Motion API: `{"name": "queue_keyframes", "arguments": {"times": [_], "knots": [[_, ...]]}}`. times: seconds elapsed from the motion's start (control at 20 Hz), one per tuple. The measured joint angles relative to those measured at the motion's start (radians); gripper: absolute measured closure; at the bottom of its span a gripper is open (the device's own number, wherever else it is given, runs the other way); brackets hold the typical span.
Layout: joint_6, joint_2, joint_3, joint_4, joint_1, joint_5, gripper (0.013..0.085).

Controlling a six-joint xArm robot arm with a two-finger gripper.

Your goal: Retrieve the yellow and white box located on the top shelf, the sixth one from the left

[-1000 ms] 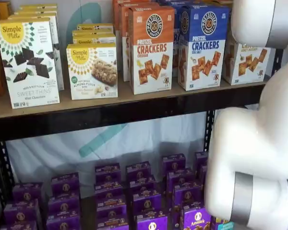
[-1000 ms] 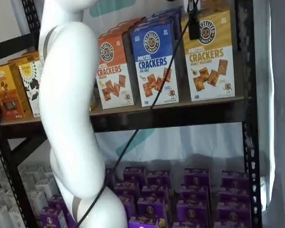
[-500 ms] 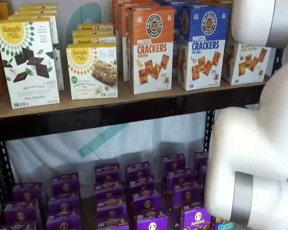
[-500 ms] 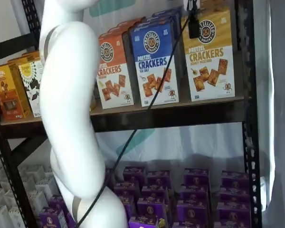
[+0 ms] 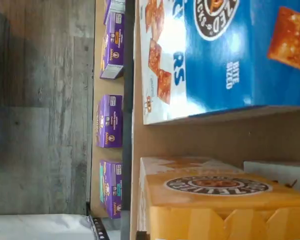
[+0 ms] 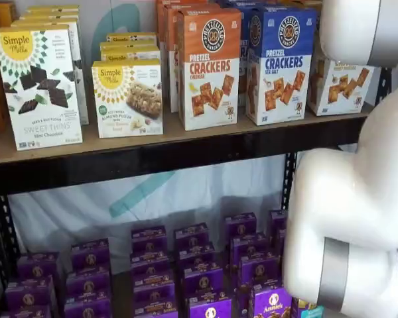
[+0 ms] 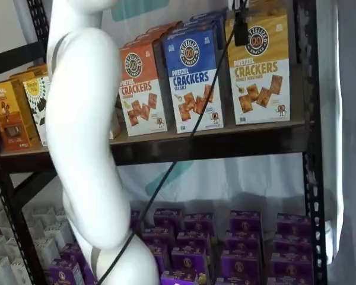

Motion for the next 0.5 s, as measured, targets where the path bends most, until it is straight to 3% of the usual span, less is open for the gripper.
{"name": "queue_keyframes", "arguments": {"times": [0.5], "knots": [[-0.044, -0.032, -0.025, 0.049, -0.086, 0.122, 0.033]]}}
